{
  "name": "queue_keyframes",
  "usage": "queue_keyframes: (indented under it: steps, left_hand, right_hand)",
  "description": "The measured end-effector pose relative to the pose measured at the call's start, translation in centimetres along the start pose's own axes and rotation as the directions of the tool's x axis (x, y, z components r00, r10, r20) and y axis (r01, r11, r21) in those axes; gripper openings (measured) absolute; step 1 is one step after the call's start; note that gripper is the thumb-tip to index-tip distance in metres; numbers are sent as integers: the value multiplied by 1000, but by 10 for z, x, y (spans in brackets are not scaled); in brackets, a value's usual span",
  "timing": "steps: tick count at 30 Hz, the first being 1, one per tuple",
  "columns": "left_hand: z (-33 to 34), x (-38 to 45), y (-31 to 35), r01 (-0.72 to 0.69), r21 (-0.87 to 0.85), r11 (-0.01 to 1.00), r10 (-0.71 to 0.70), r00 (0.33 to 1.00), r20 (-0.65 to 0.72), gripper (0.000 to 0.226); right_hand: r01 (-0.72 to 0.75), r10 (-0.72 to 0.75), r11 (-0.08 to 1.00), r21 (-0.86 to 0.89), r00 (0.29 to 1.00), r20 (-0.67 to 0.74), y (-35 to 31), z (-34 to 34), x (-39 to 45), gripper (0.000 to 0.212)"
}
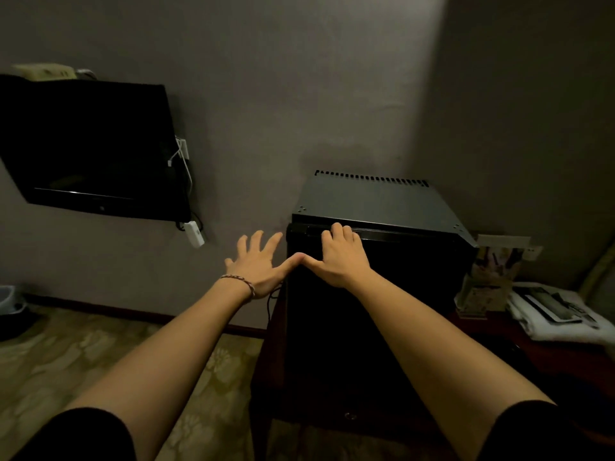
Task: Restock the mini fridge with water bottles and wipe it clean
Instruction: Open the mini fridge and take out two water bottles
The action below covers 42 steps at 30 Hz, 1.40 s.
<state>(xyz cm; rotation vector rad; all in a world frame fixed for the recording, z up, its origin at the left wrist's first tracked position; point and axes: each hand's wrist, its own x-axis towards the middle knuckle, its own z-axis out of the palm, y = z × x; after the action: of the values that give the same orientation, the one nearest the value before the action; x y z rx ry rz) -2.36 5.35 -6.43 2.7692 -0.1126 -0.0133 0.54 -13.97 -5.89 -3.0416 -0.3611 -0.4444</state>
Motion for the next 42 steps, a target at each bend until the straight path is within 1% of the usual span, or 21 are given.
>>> queue_keyframes:
  steps: [3, 5, 8, 10, 13, 16, 18, 21, 23, 26, 28, 30, 33, 36, 37, 38, 40, 41, 42]
  left_hand:
    - [-2, -10, -2, -19, -21, 1000, 19, 1000, -19, 94]
    - [-4, -16, -5, -45, -69, 997, 42, 998, -42, 96]
    - [-5, -26, -6, -95, -171, 981, 85, 994, -65, 98]
    - [-1, -37, -5, -136, -208, 969, 123, 990, -75, 97]
    - [5, -54, -3, -187, -216, 958, 178, 982, -60, 98]
    - [17, -77, -1, -216, -198, 956, 222, 975, 6, 96]
    - [26, -90, 2, -222, -175, 959, 235, 970, 55, 95]
    - [32, -102, 7, -227, -143, 963, 241, 966, 92, 97]
    - [31, -107, 12, -256, -126, 958, 269, 957, 105, 97]
    - [35, -114, 17, -296, -84, 951, 304, 947, 102, 97]
    - [41, -116, 19, -297, -65, 953, 303, 946, 117, 99]
    - [48, -115, 22, -278, -61, 959, 284, 948, 146, 102]
    - [59, -107, 28, -263, -47, 964, 267, 949, 168, 104]
    - [69, -96, 39, -240, -34, 970, 243, 956, 167, 104]
    - [72, -91, 42, -230, -33, 973, 232, 959, 164, 104]
    - [75, -87, 45, -218, -32, 975, 221, 962, 164, 105]
    - [81, -76, 53, -185, -28, 982, 188, 970, 157, 105]
    - [83, -71, 57, -168, -24, 985, 170, 974, 150, 104]
    - [86, -66, 61, -151, -20, 988, 152, 978, 142, 104]
  right_hand:
    - [22, -21, 1000, 3, 997, -69, -8, -2, -29, 78]
    - [19, -19, 1000, -1, 993, -118, -15, -8, -53, 74]
    - [-32, 42, 997, 68, 988, -152, -19, -23, -87, 63]
    - [-83, 104, 989, 124, 980, -172, -22, -34, -110, 59]
    - [-173, 205, 965, 198, 967, -154, -21, -50, -144, 60]
    - [-249, 290, 930, 270, 950, -120, -15, -68, -181, 65]
    - [-300, 341, 914, 274, 933, -113, -9, -79, -204, 68]
    - [-426, 446, 881, 205, 893, -61, 1, -99, -232, 73]
    - [-520, 526, 844, 133, 850, -13, 9, -114, -245, 75]
    - [-599, 599, 800, -2, 800, -11, 21, -129, -259, 62]
    - [-629, 629, 776, -49, 777, -11, 27, -130, -260, 57]
    - [-641, 649, 759, -119, 758, 57, 31, -128, -257, 65]
    - [-612, 665, 740, -279, 729, 161, 39, -120, -249, 75]
    - [-619, 713, 689, -377, 671, 201, 49, -115, -235, 87]
    - [-617, 711, 691, -376, 673, 204, 51, -115, -228, 89]
    - [-598, 686, 715, -364, 701, 196, 51, -114, -221, 89]
    - [-491, 563, 803, -338, 810, 162, 52, -111, -202, 81]
    - [-435, 499, 842, -318, 852, 155, 51, -109, -191, 77]
    - [-397, 453, 872, -288, 876, 164, 49, -106, -180, 73]
